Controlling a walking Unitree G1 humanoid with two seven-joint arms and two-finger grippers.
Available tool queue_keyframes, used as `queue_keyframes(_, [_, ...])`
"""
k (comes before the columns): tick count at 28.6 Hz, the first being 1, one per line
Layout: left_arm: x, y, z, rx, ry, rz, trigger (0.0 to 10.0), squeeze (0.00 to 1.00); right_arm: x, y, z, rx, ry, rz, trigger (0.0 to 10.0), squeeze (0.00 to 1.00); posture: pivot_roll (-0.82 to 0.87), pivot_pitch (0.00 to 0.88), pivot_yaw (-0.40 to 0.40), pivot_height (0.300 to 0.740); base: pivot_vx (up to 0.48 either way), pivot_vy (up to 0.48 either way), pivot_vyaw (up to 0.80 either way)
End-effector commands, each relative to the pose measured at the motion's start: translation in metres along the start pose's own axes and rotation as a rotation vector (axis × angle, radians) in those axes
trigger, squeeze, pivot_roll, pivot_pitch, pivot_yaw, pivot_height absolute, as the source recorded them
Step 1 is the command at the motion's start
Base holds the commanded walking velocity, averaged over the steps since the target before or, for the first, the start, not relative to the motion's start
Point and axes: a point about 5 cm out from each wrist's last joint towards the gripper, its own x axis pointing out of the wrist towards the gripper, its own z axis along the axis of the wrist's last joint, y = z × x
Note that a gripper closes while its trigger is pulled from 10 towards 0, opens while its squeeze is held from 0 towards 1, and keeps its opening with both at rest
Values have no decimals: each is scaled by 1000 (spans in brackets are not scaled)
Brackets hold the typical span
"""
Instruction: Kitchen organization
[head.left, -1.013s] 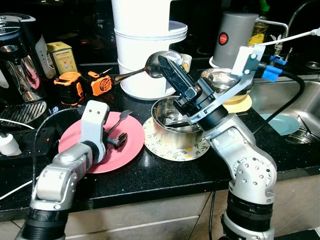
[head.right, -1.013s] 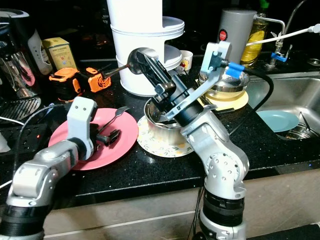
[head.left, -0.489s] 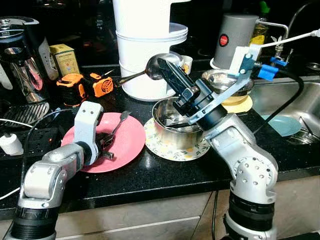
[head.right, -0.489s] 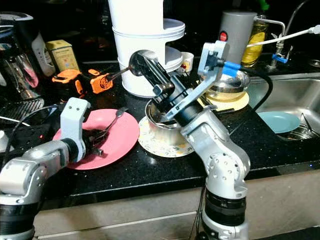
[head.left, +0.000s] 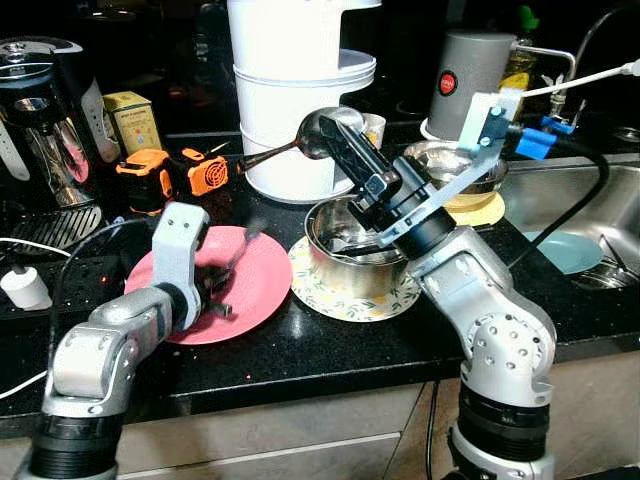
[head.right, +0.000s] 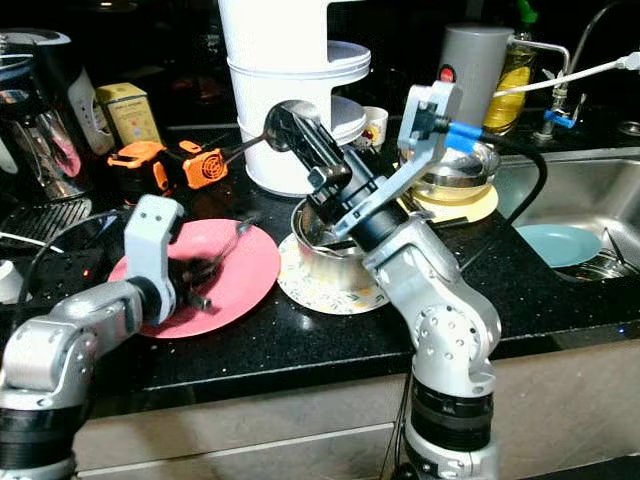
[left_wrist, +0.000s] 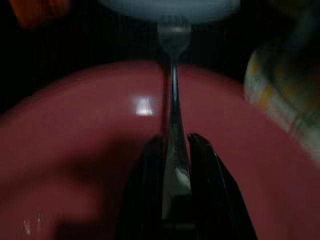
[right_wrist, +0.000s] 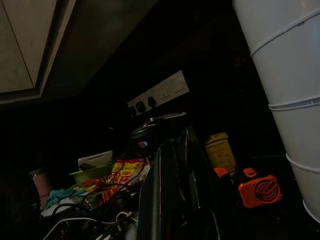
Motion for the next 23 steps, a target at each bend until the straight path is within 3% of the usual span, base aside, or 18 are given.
queue_keyframes(1, [-4, 2, 34, -22, -223, 42, 0, 0, 2, 1, 0, 22, -16, 6, 10000, 0, -11, 0, -6, 740, 0, 0, 0])
queue_keyframes(2, [-4, 2, 34, -22, -223, 42, 0, 0, 2, 1, 0, 22, -16, 6, 10000, 0, -11, 0, -6, 740, 0, 0, 0])
queue_keyframes(6, [-11, -1, 51, -46, -373, 76, 0, 0, -1, 1, -1, 76, -34, 20, 10000, 0, -13, 0, -5, 740, 0, 0, 0])
queue_keyframes(9, [-13, -5, 54, -51, -415, 84, 0, 0, -3, -2, -1, 93, -43, 12, 10000, 0, -13, 0, -5, 740, 0, 0, 0])
queue_keyframes(10, [-16, -8, 56, -37, -454, 111, 5137, 0, -6, -11, 1, 72, -77, -61, 10000, 0, -10, 0, -4, 740, 0, 0, 0])
queue_keyframes(11, [-16, -9, 56, -29, -464, 120, 9608, 0, -7, -17, 2, 74, -94, -103, 10000, 0, -10, 0, -4, 740, 0, 0, 0])
queue_keyframes(14, [-18, -9, 55, -13, -477, 144, 10000, 0, -10, -26, 3, 74, -108, -155, 10000, 0, -11, 0, -3, 740, 0, 0, 0])
queue_keyframes(17, [-24, 0, 55, 40, -502, 256, 10000, 0, -18, -37, 6, 72, -127, -202, 10000, 0, -1, 0, -5, 740, 0, 0, 0])
queue_keyframes(23, [-33, 15, 55, 139, -508, 372, 10000, 0, -27, -43, 6, 92, -140, -218, 10000, 0, 5, 0, -5, 740, 0, 0, 0])
